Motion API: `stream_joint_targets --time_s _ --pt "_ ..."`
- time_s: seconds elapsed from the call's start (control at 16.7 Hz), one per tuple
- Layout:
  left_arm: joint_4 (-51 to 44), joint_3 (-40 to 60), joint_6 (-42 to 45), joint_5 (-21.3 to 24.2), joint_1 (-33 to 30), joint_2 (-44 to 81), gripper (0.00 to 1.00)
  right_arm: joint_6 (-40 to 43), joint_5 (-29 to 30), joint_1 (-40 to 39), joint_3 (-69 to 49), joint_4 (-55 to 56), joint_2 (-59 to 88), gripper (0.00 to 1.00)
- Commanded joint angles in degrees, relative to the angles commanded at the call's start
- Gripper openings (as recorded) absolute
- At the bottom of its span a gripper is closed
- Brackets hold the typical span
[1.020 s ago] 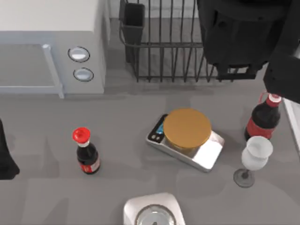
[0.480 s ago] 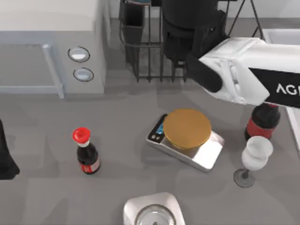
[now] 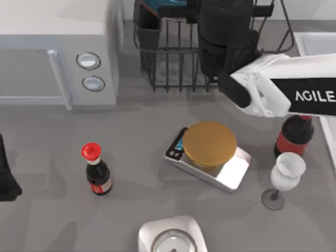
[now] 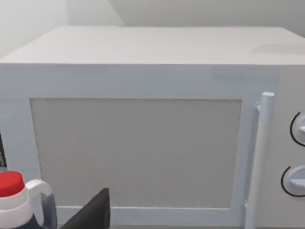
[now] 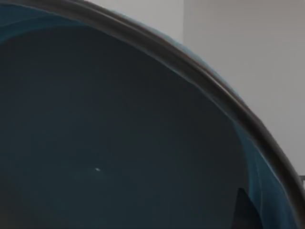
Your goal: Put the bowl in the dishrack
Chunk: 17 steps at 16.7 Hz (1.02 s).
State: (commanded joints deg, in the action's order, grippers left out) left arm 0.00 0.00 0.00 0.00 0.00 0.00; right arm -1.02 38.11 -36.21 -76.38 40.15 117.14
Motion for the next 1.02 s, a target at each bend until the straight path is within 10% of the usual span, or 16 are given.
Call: stream_joint_targets --time_s 0.84,1.02 --pt "0.0 0.0 0.0 0.0 0.0 0.0 1.0 0.0 0.0 0.0 0.0 0.0 0.0 0.98" --pt "0.0 0.0 0.0 0.0 0.0 0.0 1.0 0.0 0.0 0.0 0.0 0.0 0.0 1.0"
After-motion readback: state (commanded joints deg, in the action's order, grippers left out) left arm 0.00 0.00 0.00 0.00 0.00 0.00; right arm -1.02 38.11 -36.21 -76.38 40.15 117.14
